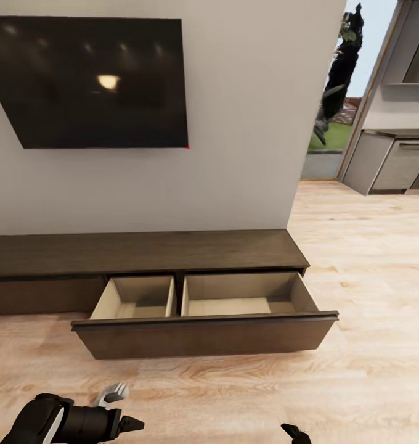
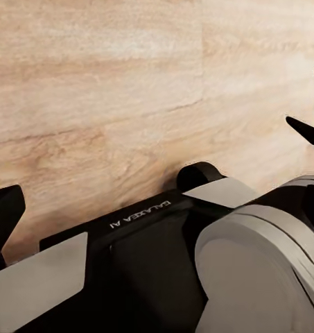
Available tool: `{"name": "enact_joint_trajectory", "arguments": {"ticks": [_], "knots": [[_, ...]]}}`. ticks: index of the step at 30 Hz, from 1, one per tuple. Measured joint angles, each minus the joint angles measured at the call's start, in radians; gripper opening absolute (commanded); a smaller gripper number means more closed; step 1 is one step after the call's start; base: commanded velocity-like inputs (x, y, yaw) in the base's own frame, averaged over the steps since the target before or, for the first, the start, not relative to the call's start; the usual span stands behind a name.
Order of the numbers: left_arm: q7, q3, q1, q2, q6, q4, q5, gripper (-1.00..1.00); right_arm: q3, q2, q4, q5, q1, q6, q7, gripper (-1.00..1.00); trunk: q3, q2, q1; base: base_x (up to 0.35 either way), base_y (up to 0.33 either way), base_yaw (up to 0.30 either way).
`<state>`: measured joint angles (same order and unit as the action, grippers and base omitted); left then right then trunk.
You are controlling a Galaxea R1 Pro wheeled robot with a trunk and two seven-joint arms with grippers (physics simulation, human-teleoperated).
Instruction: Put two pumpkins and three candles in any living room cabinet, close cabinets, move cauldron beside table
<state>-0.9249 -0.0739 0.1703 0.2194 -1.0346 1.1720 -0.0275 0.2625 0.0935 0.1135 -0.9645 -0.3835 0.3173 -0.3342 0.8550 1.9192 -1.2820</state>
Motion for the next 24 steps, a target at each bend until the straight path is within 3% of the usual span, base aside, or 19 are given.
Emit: {"name": "enact_joint_trajectory", "arguments": {"ticks": [3,10,14,18,22,24], "knots": [[0.027,-0.001,0.000,-0.001,0.000,0.000,-0.002,1.00,-0.002,0.001,0.001,0.001,0.000,-0.008,0.000,1.00,-0.009,-0.021,0.012,-0.312,0.000,0.000],[0.164,-0.001,0.000,-0.021,0.001,0.000,-0.003,1.00,-0.010,0.000,0.002,0.006,0.000,-0.014,0.008,1.00,-0.031,-0.070,0.038,-0.182,0.000,0.000],[0.252,0.000,0.000,-0.036,0.001,-0.008,-0.003,1.00,-0.063,0.002,0.003,0.056,0.000,-0.025,0.045,1.00,-0.044,-0.098,0.054,-0.020,0.000,0.000],[0.390,0.002,0.000,-0.070,0.020,-0.047,-0.004,1.00,-0.120,-0.005,0.017,0.124,0.000,-0.094,0.161,1.00,-0.056,-0.126,0.069,-0.004,0.000,0.000],[0.569,0.002,0.000,-0.110,0.067,-0.069,-0.002,1.00,-0.159,-0.016,0.054,0.155,0.001,-0.134,0.388,1.00,-0.069,-0.154,0.084,0.000,0.000,0.000],[0.621,0.002,0.000,-0.122,0.090,-0.074,0.002,1.00,-0.192,-0.018,0.085,0.158,0.001,-0.139,0.464,1.00,-0.075,-0.168,0.092,0.000,0.000,0.000]]}}
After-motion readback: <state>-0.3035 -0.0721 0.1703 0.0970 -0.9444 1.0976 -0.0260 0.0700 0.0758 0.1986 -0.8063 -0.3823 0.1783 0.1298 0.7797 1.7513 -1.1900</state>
